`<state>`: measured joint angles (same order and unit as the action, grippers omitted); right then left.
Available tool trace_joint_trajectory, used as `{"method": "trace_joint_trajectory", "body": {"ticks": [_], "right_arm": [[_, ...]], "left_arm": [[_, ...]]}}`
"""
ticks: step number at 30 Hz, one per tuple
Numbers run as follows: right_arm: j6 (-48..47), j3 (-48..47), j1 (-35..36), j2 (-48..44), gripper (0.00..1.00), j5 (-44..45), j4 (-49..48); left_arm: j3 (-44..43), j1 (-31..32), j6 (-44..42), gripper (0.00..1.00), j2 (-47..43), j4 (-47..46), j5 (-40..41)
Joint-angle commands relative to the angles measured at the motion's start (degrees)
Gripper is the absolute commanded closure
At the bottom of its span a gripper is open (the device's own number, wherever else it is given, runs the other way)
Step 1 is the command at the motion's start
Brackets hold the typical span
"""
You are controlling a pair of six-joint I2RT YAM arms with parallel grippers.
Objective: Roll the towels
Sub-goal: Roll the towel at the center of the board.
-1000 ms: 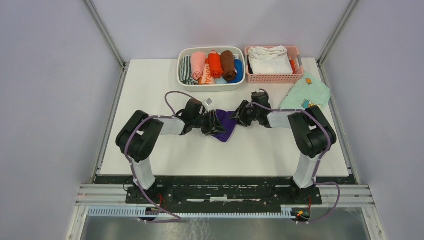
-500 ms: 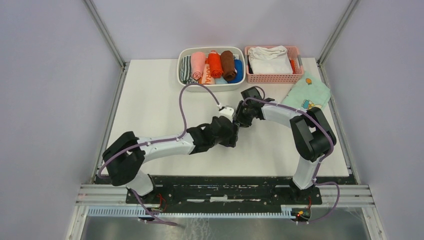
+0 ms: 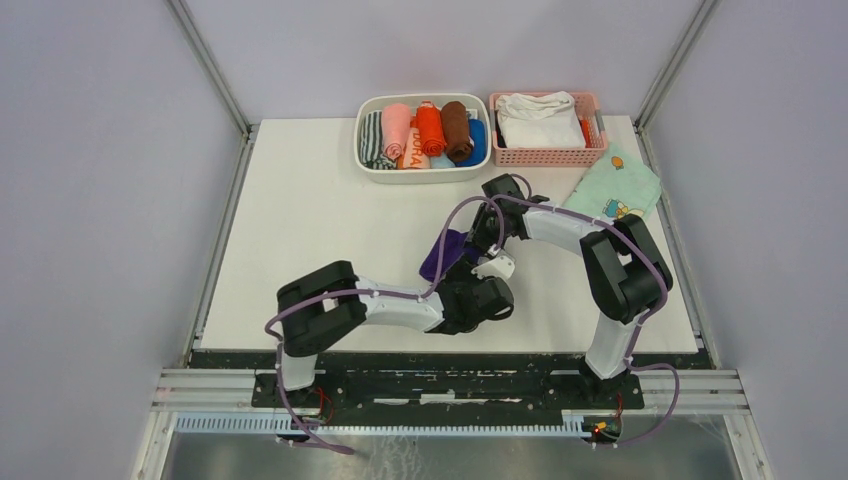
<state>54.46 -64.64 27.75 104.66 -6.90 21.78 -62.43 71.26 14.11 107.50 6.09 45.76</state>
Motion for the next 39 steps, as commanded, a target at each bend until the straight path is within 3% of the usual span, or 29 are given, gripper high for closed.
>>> {"method": "trace_joint_trajectory", "body": {"ticks": [1, 6, 10, 18, 25, 33, 39], "right_arm": [[-0.2, -0.8, 0.3, -0.1, 0.52, 0.8, 2.5], [-1.2, 0.4, 0.2, -1.3, 0.45, -2.1, -1.8], [-2.8, 1.8, -0.1, -2.3, 0.38, -5.4, -6.0], [-2.0, 10.9, -4.9, -7.4, 0.24, -12.8, -21.4], [3.6, 15.8, -7.1, -4.6, 0.17, -20.5, -38.0], [5.2, 17.2, -7.1, -0.7, 0.2, -18.8, -40.8], [3.0, 14.9, -7.1, 2.4, 0.33, -17.5, -36.4]], "left_arm": [[-3.5, 0.2, -4.8, 0.28, 2.5, -1.9, 6.3], [-1.6, -0.6, -2.9, 0.48, 1.6, -1.9, 2.8], [1.6, -4.0, 0.1, 0.58, -2.6, -2.7, -6.2], [13.6, -20.7, 12.8, 0.63, -13.6, -14.3, -44.6], [17.5, -31.7, 23.2, 0.62, -12.1, -21.7, -65.6], [15.8, -35.9, 29.3, 0.62, -5.2, -24.6, -75.4], [16.3, -37.8, 33.0, 0.61, -1.8, -26.1, -78.9]]}}
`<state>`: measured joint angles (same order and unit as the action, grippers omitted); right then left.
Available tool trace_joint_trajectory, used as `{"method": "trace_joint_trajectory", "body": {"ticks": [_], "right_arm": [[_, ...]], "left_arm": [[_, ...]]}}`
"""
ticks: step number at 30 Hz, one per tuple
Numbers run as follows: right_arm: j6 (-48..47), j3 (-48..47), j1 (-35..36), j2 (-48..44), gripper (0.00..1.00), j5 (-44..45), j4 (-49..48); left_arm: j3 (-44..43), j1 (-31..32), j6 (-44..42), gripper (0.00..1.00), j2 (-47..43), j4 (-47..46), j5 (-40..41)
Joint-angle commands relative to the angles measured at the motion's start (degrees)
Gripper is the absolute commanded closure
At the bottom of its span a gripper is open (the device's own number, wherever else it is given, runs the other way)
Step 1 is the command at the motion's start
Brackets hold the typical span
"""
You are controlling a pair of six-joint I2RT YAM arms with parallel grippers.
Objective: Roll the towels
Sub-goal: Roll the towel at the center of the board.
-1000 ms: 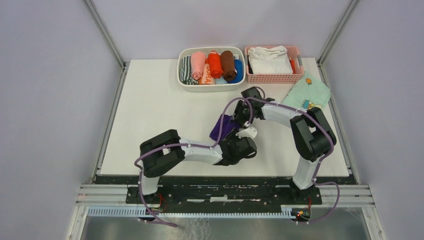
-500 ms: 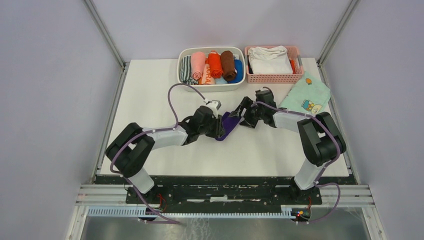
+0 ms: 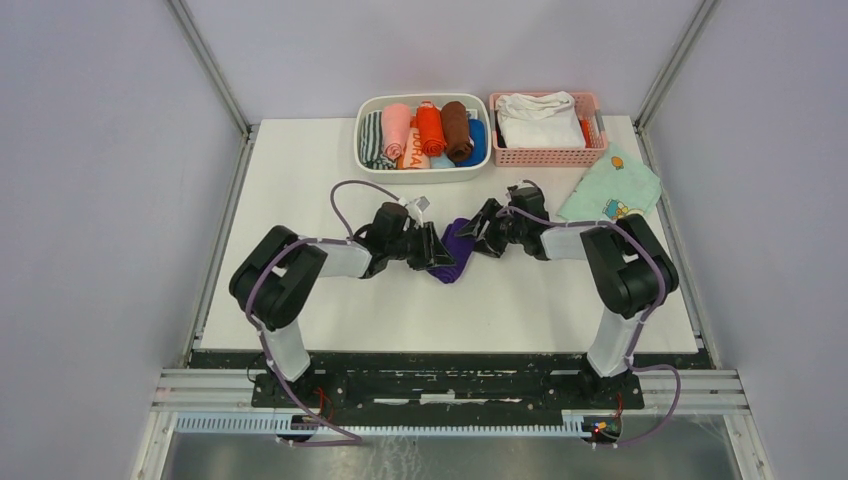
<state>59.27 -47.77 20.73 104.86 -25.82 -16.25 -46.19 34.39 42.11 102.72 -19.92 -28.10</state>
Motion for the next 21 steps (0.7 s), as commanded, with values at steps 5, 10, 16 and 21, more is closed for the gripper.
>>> {"method": "trace_joint_trajectory", "body": {"ticks": [5, 10, 16, 21], "right_arm": [[-6.7, -7.0, 1.0, 2.5, 0.49, 3.9, 15.7], [-12.1, -14.9, 4.3, 0.5, 0.52, 15.2, 34.6], [-13.8, -20.9, 7.3, 0.8, 0.53, 23.4, 44.9], [-13.4, -23.8, 8.9, 1.8, 0.53, 25.7, 48.6]], "left_arm": [[-0.1, -1.6, 4.8, 0.54, 3.5, 2.3, -4.8], [-0.4, -1.0, 0.4, 0.4, -1.8, 9.1, 2.8], [-1.9, 5.9, -8.6, 0.28, -14.2, 20.6, 23.4], [-4.2, 15.9, -13.8, 0.25, -18.6, 24.8, 43.7]]}}
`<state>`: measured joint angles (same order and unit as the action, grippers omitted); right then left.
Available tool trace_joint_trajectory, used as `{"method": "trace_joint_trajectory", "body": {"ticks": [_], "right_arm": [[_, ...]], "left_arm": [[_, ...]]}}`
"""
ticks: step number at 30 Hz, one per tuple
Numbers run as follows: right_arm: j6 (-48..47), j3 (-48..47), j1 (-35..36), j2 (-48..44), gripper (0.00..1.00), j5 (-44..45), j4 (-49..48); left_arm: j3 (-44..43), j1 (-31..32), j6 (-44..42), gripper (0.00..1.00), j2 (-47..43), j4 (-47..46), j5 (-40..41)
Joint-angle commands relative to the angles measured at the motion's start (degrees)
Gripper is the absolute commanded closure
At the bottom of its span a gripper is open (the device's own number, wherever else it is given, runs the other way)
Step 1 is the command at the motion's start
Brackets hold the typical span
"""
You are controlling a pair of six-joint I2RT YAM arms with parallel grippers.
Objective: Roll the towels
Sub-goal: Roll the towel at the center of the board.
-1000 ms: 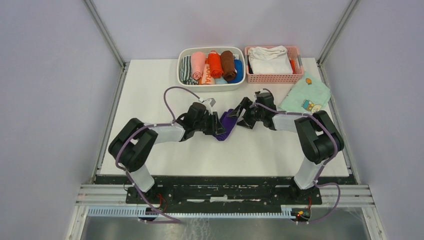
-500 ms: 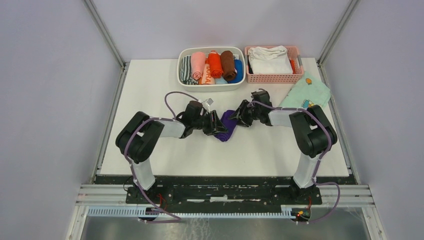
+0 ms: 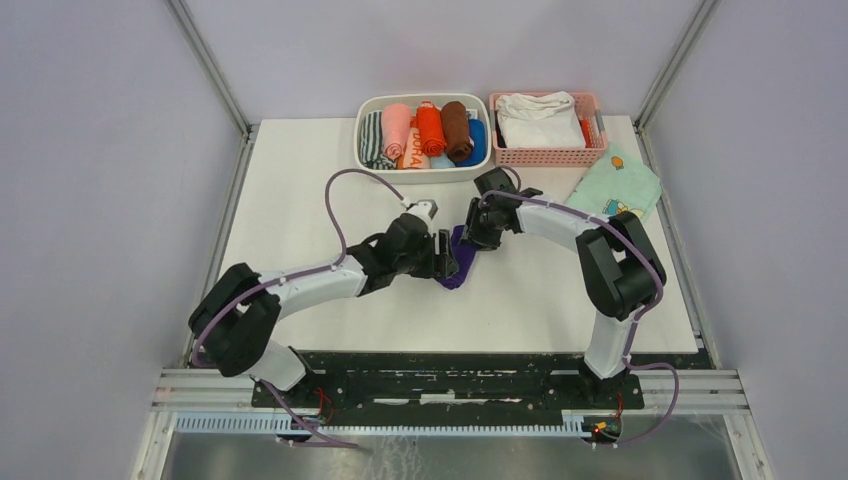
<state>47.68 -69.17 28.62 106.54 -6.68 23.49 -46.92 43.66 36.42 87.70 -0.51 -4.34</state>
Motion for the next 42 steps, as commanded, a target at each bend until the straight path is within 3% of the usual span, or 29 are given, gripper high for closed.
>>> {"method": "trace_joint_trajectory", "body": {"ticks": [1, 8, 15, 33, 42], "right_arm": [[-1.7, -2.6, 1.2, 0.2, 0.53, 6.7, 9.1], [-1.2, -4.7, 1.8, 1.0, 0.53, 7.4, 11.5], [-0.7, -5.7, 1.9, 1.8, 0.52, 6.7, 12.7], [-0.8, -8.0, 2.1, 3.5, 0.51, 6.2, 15.8], [-1.4, -7.9, 2.2, 3.0, 0.49, 4.6, 14.4]], "left_arm": [[-4.1, 8.9, -9.1, 0.25, -3.7, 5.9, 24.6], [-9.0, 21.1, -16.3, 0.19, 1.8, 5.0, 46.3], [-15.3, 28.0, -25.4, 0.18, 13.5, 1.5, 57.6], [-24.0, 29.7, -32.2, 0.2, 29.7, 2.8, 62.3], [-22.8, 25.4, -25.0, 0.37, 30.4, 8.4, 57.1]]}}
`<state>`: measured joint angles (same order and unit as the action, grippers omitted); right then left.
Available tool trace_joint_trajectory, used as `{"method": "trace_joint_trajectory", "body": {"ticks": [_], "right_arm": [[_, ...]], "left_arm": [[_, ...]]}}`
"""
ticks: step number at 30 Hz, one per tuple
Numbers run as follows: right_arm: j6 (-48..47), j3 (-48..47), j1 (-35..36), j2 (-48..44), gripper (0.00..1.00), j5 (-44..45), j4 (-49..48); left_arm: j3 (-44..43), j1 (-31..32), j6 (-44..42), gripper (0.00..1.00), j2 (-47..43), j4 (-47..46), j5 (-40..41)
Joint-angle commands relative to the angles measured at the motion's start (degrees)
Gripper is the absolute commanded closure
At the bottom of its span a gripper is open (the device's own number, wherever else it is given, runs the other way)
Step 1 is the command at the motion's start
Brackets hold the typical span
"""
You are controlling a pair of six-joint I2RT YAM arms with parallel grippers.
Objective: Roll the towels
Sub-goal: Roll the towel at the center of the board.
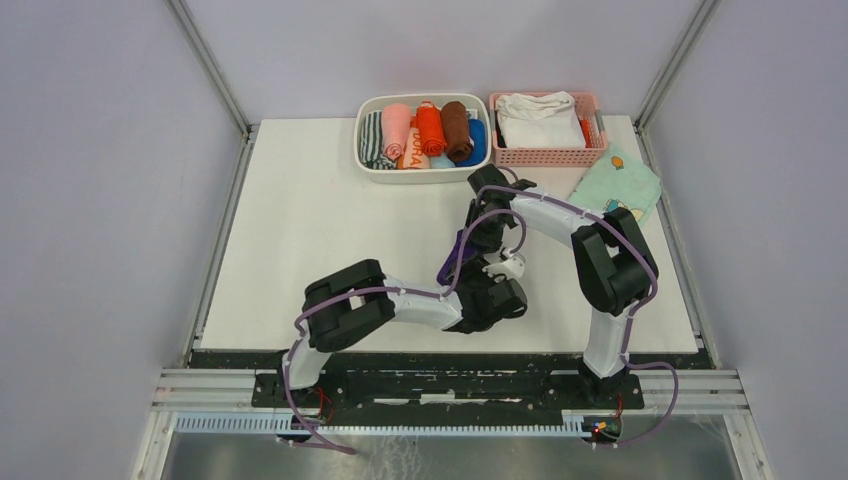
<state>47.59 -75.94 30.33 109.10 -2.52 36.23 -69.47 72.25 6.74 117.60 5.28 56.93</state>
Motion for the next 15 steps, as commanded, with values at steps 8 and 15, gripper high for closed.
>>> {"method": "trace_joint_trajectory", "body": {"ticks": [8, 15], "right_arm": [[-2.6, -0.6, 0.5, -1.2, 0.44, -2.4, -1.3], [-4.0, 0.4, 0.3, -4.2, 0.36, -4.0, -5.1]], "left_arm": [[5.6, -10.1, 10.8, 0.47, -5.1, 1.5, -18.5], [12.6, -19.3, 17.0, 0.48, -10.7, -2.9, -37.6]]}}
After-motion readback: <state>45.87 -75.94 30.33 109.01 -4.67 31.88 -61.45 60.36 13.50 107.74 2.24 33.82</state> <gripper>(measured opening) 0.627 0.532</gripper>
